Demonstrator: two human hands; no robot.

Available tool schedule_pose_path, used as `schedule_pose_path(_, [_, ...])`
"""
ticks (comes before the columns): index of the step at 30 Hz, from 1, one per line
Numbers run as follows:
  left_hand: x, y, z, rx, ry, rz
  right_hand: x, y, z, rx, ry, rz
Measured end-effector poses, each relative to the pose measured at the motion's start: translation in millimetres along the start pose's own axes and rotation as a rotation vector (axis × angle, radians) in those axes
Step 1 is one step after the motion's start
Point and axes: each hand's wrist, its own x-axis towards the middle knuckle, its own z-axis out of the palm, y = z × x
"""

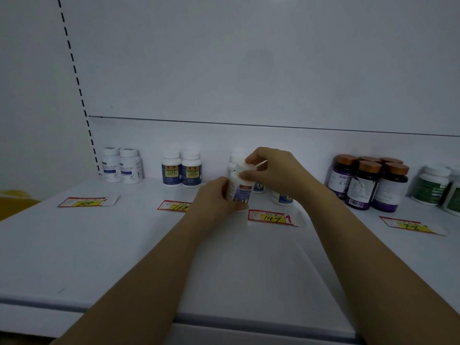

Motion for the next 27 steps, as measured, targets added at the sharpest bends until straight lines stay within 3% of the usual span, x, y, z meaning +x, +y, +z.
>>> schedule_pose_path(6, [-3.8,8.2,4.9,0.021,-0.02,-0.011,3.7,4.6,-6.1,-0.058,0.07,-0.018])
schedule_pose_path(11, [-10.5,8.8,8.7,0.332,-0.13,-0.006,6.4,18.1,-3.7,-0.122,0.144,0.009])
schedule_pose_path(19, [-13.0,4.5,17.9,0.7,-0.369,-0.012,7.5,26.7,5.6,-0.303,0.092,0.026])
schedule_pose_path(27, [-11.8,3.7,18.6,0.765,-0.431,-0.031,10.1,27.8,10.3,-0.449,0.067,0.046])
